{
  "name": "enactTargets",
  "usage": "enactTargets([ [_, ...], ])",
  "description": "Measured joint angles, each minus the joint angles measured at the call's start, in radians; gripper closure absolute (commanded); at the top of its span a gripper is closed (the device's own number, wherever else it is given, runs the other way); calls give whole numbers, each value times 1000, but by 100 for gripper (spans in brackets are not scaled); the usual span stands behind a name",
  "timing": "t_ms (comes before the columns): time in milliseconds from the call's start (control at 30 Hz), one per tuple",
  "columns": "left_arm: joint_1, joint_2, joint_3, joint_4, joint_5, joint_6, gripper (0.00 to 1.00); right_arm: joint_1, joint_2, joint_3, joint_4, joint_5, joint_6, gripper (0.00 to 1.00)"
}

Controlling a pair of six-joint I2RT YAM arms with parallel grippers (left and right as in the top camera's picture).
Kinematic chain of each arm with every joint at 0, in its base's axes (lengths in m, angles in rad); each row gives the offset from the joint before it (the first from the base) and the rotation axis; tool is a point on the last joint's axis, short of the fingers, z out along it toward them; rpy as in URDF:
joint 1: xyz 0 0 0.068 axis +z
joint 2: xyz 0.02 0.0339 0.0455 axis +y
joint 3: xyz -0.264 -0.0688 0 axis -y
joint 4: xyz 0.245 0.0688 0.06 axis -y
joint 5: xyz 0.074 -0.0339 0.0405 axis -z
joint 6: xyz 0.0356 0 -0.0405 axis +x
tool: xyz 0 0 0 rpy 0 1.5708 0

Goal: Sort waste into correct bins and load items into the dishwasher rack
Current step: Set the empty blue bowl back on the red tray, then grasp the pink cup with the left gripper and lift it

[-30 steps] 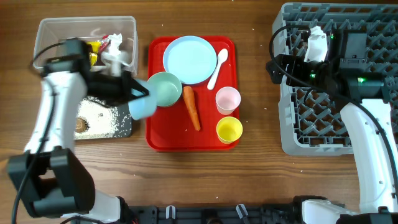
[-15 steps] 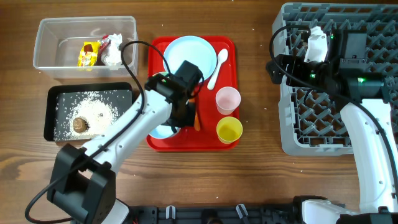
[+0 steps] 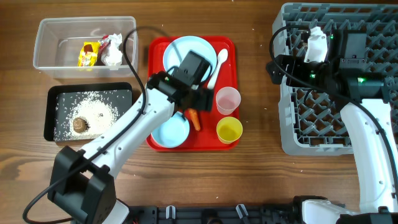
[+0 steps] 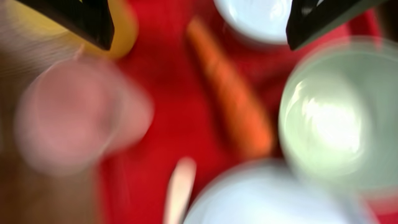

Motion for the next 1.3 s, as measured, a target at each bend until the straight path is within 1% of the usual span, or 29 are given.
enactTargets([
  [67, 3, 2, 25, 102, 4, 23, 15, 0, 0, 0, 0, 0, 0, 1],
  [167, 16, 60, 29, 177, 41, 45, 22, 0, 0, 0, 0, 0, 0, 1],
  [233, 18, 124, 29, 208, 62, 55, 24, 0, 0, 0, 0, 0, 0, 0],
  [333, 18, 185, 28, 221, 91, 57, 27, 0, 0, 0, 0, 11, 0, 0],
  [433, 18, 185, 28, 224, 111, 59, 34, 0, 0, 0, 1, 19, 0, 0],
  [600, 16, 194, 28, 225, 153, 64, 39, 0, 0, 0, 1, 26, 0, 0],
  [700, 13, 226, 29, 224, 176, 67, 50, 0, 0, 0, 1, 30, 0, 1],
  [733, 10, 234, 28, 225, 180, 67, 59, 0, 0, 0, 1, 31, 0, 1],
  [800, 8, 239, 28, 224, 186, 75, 71, 0, 0, 0, 1, 31, 0, 0],
  [833, 7, 239, 29, 225, 188, 74, 75, 0, 0, 0, 1, 31, 0, 0],
  [1100, 6, 239, 29, 224, 192, 66, 75, 0, 0, 0, 1, 34, 0, 0],
  [1233, 6, 239, 29, 225, 192, 62, 79, 0, 0, 0, 1, 34, 0, 0],
  [1300, 6, 239, 28, 225, 193, 41, 79, 0, 0, 0, 1, 34, 0, 0],
])
